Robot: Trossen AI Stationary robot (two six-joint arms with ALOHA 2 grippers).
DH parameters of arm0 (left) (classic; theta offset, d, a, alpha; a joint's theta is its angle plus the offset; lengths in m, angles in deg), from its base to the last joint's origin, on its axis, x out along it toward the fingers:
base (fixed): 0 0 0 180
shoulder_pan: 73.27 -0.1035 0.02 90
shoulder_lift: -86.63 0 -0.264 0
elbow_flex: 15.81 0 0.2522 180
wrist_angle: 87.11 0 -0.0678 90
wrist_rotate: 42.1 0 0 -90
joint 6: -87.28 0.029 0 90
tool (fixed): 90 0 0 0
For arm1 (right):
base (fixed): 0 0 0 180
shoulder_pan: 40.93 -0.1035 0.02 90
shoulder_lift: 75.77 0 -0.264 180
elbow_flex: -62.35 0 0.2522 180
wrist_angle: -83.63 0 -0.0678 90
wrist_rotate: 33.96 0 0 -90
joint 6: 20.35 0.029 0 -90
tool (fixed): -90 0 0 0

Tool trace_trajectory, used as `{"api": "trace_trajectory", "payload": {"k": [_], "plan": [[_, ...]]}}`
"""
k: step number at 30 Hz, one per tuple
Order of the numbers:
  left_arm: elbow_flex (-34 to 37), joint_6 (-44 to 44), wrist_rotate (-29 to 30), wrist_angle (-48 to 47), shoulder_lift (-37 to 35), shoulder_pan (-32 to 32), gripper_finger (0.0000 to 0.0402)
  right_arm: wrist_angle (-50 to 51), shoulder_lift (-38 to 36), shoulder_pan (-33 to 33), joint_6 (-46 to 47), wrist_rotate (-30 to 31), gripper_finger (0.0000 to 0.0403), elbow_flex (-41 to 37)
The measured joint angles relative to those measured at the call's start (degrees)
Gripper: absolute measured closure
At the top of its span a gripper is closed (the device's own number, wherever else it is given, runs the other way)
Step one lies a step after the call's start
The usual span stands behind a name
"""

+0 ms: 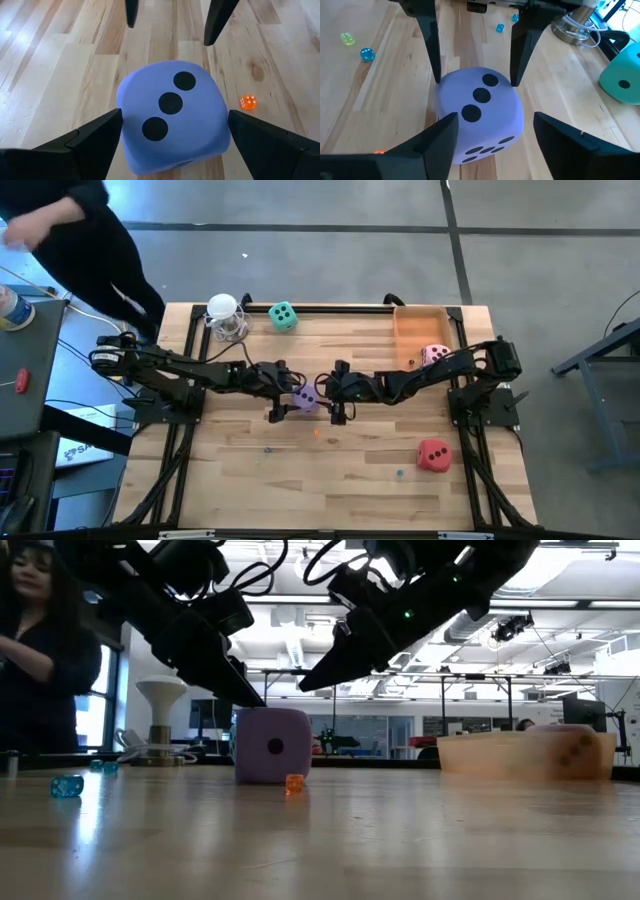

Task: Pick & Place Dice
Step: Put the purple large die into the orange bin

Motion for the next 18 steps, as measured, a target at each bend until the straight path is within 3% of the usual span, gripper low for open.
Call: {"api": "trace_trajectory", "payload": {"k": [10,18], "plan": [[0.0,1.0,0.0,0.7,0.0,0.0,0.0049,0.1,0.0,-0.6,0.0,0.3,0.0018,0.0],[0.0,1.1,0.0,0.7,-2.0,0.0,0.0049,0.3,0.0,-1.1,0.0,2.6,0.0012,0.0]]}}
